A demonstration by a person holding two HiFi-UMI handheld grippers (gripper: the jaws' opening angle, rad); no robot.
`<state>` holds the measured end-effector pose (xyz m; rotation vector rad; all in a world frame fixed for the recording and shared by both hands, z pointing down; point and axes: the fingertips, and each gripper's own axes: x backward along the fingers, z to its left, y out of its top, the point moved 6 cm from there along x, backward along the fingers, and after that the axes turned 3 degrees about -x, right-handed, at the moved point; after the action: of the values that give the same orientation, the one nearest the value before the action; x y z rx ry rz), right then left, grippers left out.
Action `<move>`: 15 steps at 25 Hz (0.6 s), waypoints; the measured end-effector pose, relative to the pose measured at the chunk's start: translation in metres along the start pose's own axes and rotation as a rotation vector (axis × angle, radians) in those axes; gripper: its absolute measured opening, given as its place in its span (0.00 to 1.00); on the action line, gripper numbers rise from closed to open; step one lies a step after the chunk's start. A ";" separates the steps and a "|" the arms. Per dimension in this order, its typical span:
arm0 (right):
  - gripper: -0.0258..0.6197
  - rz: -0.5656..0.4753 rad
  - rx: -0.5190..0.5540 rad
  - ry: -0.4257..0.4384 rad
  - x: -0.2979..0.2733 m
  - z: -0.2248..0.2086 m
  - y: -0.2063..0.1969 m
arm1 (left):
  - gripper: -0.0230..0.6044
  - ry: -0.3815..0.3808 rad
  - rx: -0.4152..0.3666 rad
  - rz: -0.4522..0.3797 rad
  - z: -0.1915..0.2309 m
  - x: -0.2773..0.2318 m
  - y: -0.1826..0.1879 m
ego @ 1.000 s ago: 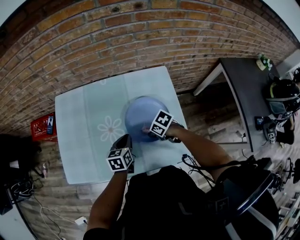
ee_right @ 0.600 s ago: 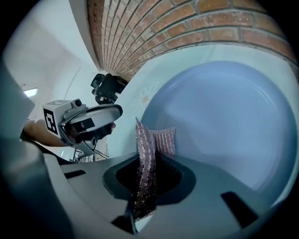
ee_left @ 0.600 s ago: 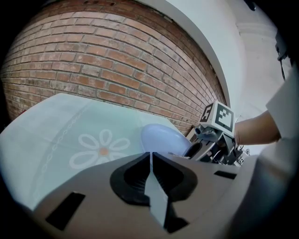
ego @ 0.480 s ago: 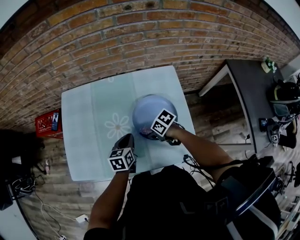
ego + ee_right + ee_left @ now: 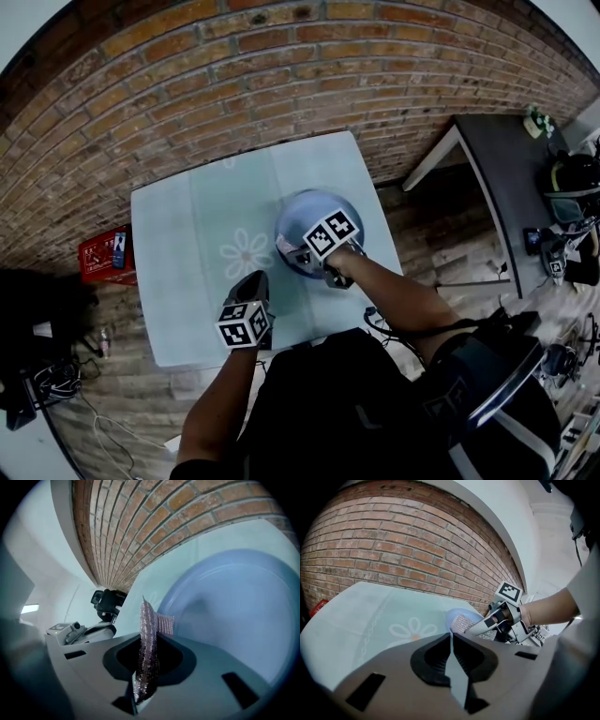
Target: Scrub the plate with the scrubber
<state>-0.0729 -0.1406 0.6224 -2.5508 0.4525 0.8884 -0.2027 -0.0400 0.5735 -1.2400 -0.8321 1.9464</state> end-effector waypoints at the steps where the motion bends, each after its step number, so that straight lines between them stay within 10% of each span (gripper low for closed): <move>1: 0.15 -0.032 -0.001 -0.004 0.003 0.000 0.003 | 0.08 -0.004 -0.003 -0.001 0.000 0.001 0.001; 9: 0.15 -0.249 0.094 -0.061 0.048 0.008 0.018 | 0.08 -0.092 -0.225 -0.064 -0.009 0.007 0.035; 15: 0.15 -0.469 0.136 -0.027 0.102 0.040 0.025 | 0.08 -0.128 -0.202 -0.173 -0.024 0.019 0.066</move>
<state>-0.0282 -0.1608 0.5212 -2.3654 -0.0939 0.6884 -0.2002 -0.0585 0.5034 -1.1236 -1.1867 1.8513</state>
